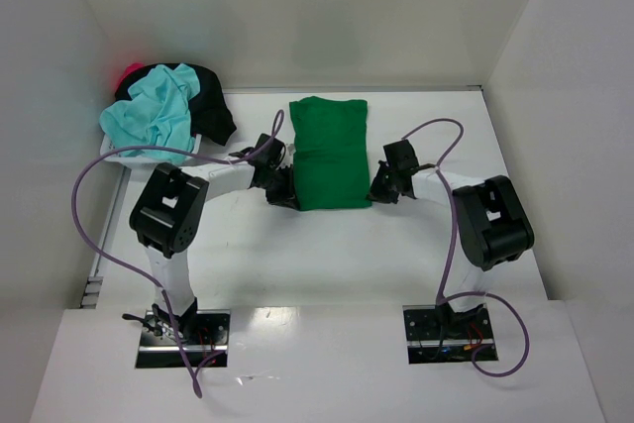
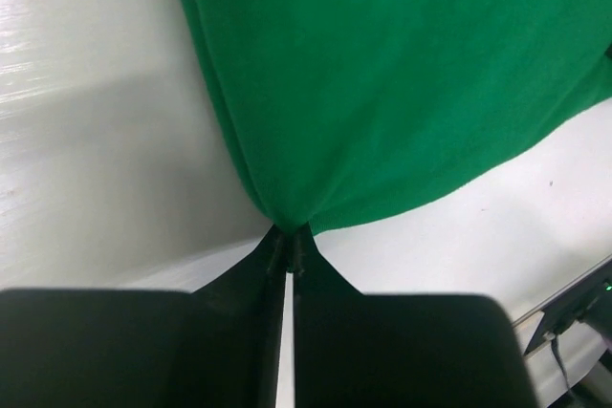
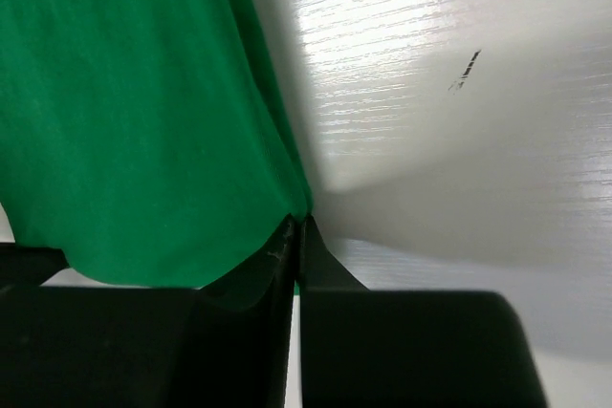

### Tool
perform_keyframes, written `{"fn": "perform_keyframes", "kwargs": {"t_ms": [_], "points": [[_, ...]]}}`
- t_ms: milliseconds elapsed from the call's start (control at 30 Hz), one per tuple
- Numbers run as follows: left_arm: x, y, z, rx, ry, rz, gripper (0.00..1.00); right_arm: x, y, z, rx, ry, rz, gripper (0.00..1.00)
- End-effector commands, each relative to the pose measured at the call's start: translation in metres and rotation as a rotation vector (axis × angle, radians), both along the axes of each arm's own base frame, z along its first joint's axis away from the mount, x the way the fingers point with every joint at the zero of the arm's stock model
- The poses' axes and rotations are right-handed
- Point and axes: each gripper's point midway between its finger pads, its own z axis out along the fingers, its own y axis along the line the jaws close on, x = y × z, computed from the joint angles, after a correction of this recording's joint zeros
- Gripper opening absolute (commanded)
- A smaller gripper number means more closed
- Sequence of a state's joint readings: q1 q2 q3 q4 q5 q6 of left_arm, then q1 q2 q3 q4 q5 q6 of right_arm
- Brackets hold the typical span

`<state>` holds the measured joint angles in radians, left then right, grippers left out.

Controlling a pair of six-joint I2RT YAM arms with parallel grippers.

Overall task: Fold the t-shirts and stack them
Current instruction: Grab one side of the 2/3 rectangular tshirt with both arms

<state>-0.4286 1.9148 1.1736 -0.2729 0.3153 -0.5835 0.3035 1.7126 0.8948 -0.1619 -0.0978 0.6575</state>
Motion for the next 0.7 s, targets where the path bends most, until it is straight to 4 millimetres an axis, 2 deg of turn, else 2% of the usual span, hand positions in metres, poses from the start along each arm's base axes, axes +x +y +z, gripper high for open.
{"fn": "perform_keyframes", "kwargs": {"t_ms": [0, 100, 300, 400, 467, 500, 667], "points": [[0.004, 0.001, -0.004, 0.02, -0.001, 0.004, 0.02, 0.003, 0.002, -0.006, -0.01, 0.002, 0.004, 0.0], [-0.002, 0.003, -0.008, 0.029, 0.019, 0.003, 0.0, -0.009, 0.002, -0.016, -0.009, 0.038, -0.005, 0.0], [-0.024, 0.013, -0.011, 0.043, 0.049, 0.003, 0.0, -0.033, 0.005, -0.006, -0.007, 0.041, 0.0, 0.0], [-0.033, 0.017, -0.006, 0.042, 0.055, 0.011, 0.0, -0.044, 0.014, 0.0, 0.007, 0.037, 0.017, 0.0], [-0.047, 0.024, -0.004, 0.053, 0.079, 0.011, 0.0, -0.057, 0.018, -0.004, -0.01, 0.065, 0.033, 0.0], [-0.048, 0.026, -0.002, 0.056, 0.076, 0.022, 0.0, -0.054, 0.018, 0.004, -0.005, 0.041, 0.019, 0.0], [-0.073, 0.026, 0.018, 0.055, 0.071, 0.023, 0.0, -0.076, 0.009, 0.004, -0.021, 0.069, 0.001, 0.0]]}}
